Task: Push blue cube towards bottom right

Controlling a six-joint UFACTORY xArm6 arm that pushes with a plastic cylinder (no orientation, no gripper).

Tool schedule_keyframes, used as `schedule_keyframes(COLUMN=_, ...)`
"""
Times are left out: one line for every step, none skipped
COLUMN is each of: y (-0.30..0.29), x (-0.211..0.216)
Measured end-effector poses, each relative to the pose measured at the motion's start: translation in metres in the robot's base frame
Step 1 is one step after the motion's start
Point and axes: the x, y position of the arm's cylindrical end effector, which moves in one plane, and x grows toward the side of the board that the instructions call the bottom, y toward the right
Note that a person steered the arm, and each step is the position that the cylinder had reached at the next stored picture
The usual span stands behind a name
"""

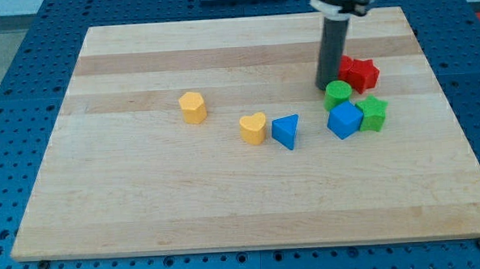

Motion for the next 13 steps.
schedule_keyframes(y=0.008, x=0.000)
schedule_keyframes(y=0.008, x=0.000)
schedule_keyframes(y=-0.007, x=0.000)
schedule_keyframes(y=-0.048, x=0.001)
schedule_keyframes(y=-0.051, x=-0.036)
schedule_keyframes(y=-0.009, x=-0.079)
schedule_keyframes(y=0.008, x=-0.064)
schedule_keyframes(y=0.027, x=-0.046)
schedule_keyframes(y=0.036, x=-0.046)
schedule_keyframes(y=0.039, x=-0.048)
schedule_keyframes(y=0.021, x=-0.059)
schedule_keyframes(y=-0.019, x=-0.063)
schedule_keyframes(y=-0.043, x=-0.044)
